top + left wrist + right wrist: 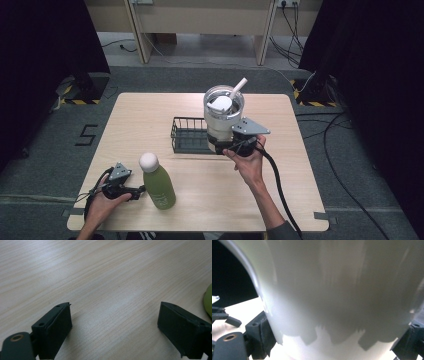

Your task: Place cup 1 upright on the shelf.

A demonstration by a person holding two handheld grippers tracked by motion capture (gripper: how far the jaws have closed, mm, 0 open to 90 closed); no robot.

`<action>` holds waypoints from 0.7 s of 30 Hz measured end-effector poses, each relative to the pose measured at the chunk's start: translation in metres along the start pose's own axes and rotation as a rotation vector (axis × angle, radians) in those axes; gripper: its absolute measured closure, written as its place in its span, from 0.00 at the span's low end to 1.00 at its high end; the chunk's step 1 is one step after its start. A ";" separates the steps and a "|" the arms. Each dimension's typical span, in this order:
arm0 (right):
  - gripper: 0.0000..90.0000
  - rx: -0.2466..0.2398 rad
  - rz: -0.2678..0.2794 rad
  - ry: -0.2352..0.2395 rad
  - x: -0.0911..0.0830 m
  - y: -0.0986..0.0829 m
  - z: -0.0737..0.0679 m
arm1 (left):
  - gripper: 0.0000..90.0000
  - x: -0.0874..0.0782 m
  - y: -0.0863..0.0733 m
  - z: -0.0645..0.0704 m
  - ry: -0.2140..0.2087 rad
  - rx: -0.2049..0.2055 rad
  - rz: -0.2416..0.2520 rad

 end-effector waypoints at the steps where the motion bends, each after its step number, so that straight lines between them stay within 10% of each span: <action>1: 0.13 0.002 -0.002 -0.004 0.002 0.003 0.003 | 0.13 0.000 0.000 0.000 -0.001 0.000 0.000; 21: 0.13 0.044 0.005 -0.072 0.026 0.020 0.041 | 0.13 0.000 0.000 0.000 -0.002 0.001 -0.001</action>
Point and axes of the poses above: each handheld gripper's, and its own axes: x roughly forward along the jaws, y roughly out of its top, z roughly to its right, the point moved 8 cm from there along x, roughly forward along the jaws, and after that the axes turned 14 degrees about -z, right-handed, at the moved point
